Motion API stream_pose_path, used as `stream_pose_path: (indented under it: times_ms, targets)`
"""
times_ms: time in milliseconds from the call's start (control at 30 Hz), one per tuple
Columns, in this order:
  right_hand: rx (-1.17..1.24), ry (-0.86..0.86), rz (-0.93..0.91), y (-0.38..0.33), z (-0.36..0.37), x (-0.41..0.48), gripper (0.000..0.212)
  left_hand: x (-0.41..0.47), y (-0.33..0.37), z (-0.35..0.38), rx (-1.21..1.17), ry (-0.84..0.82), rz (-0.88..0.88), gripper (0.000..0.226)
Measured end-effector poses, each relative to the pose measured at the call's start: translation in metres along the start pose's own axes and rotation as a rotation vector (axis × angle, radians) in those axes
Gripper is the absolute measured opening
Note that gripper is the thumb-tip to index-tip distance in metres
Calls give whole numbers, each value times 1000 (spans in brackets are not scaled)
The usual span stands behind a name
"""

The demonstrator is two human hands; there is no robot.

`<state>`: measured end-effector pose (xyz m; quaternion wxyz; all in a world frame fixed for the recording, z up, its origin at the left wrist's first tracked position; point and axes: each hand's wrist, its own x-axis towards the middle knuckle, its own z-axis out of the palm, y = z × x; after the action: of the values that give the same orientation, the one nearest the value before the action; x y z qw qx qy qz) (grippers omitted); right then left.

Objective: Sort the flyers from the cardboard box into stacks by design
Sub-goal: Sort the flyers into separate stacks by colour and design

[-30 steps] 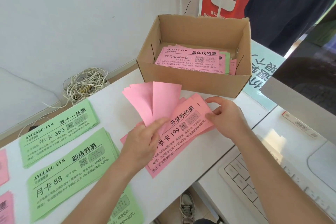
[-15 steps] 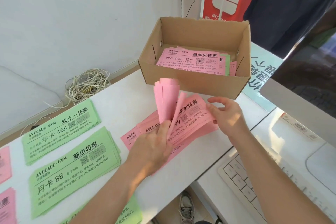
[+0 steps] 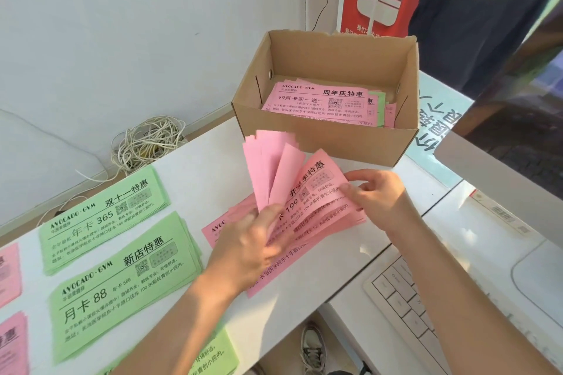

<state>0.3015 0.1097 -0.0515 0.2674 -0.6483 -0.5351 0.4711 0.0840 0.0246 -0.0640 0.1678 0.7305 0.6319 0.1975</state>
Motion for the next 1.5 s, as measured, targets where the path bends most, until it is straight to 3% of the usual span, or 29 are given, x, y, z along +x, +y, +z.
stream_pose_path:
  times_ms: [67,133,233,333,433,567,633,733,833,900,967,1033,1267,1433,1500]
  targets:
    - [245,-17,61,-1,2,-3,22,-1,2,2,89,-15,10,41]
    - [344,-2,72,-2,5,-4,23,0,3,1,40,2,-11,31]
    - [274,45,33,1,6,-4,19,0,-1,-2,-133,49,-100,42]
    - [107,70,-7,7,3,-1,16,1,-3,-6,-162,95,-177,59]
    - [-9,76,-18,9,2,3,17,0,-5,-9,-177,91,-118,71]
    - [6,99,-10,6,4,4,17,2,-9,-6,-98,75,-72,53]
    - [116,97,21,3,4,2,18,2,-4,-6,-43,51,-79,42]
    - [320,55,105,-3,6,0,19,2,6,-3,79,-60,-88,62]
    - [479,35,143,-10,10,-1,21,3,5,1,94,-10,-42,53]
    - [309,87,99,-11,8,-2,23,2,4,-2,-11,54,-34,60]
    - [-162,99,26,-7,3,-6,33,2,2,-6,-84,91,-47,73]
    - [-453,57,14,-2,3,-10,49,0,-2,-7,-134,91,-55,79]
    - [-634,36,-36,5,20,-13,65,0,-2,-10,-152,94,-126,87]
    - [-714,58,-57,2,16,-17,62,3,8,-47,-140,287,-107,82]
    - [-578,75,-107,-10,12,-25,55,2,13,-71,-42,352,-44,80]
